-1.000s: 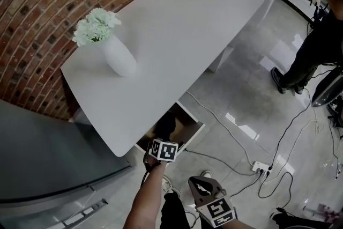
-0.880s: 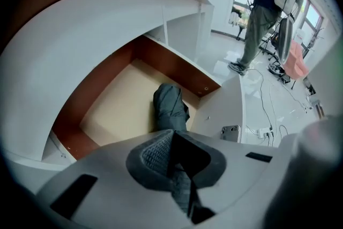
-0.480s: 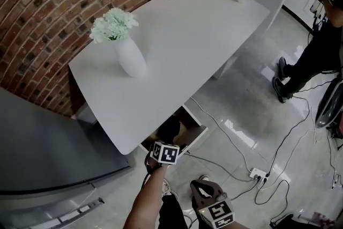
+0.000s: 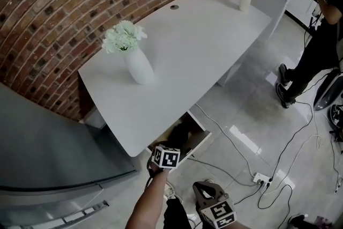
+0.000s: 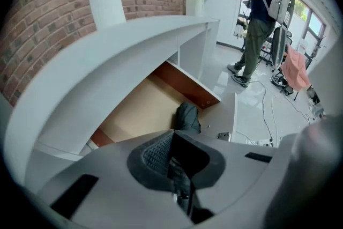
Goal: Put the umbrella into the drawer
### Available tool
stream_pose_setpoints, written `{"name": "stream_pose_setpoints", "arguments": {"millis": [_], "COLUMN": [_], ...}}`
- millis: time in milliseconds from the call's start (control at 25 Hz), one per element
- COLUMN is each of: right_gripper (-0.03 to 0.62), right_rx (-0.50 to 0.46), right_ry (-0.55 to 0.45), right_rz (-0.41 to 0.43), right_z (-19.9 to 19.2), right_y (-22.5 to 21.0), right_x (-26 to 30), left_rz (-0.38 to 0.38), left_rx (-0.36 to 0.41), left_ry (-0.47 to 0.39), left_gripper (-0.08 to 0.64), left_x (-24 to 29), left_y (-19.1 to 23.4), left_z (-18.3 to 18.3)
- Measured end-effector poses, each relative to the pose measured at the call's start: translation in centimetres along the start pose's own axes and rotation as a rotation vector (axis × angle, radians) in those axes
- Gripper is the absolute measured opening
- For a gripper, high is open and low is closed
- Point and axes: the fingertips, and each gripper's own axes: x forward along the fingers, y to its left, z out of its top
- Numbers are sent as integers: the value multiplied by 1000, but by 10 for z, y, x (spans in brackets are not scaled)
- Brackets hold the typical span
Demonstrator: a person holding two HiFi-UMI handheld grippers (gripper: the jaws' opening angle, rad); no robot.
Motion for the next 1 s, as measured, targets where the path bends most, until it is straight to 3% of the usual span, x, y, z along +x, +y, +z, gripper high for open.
{"name": "stream_pose_setpoints", "arguments": {"millis": [280, 480, 640, 1000], "right_gripper": [17, 17, 17, 17], "right_rx": [-6, 30, 14, -22], "right_ry": [-30, -30, -55, -59], "right_rz": [24, 23, 22, 21], "right_z": [24, 38, 59, 75], "right_y": [7, 4, 0, -4], "right_x": [-8, -12, -15, -28], "left_rz": [-4, -70, -122, -261], "left_rx": [-102, -198, -309, -481], "left_ry": [-4, -7, -58, -30], "left_gripper": [8, 8, 8, 8], "left_x": [-39, -75, -102, -136], "left_y": [5, -15, -29, -88], "left_z": [-10, -11, -3, -26]}}
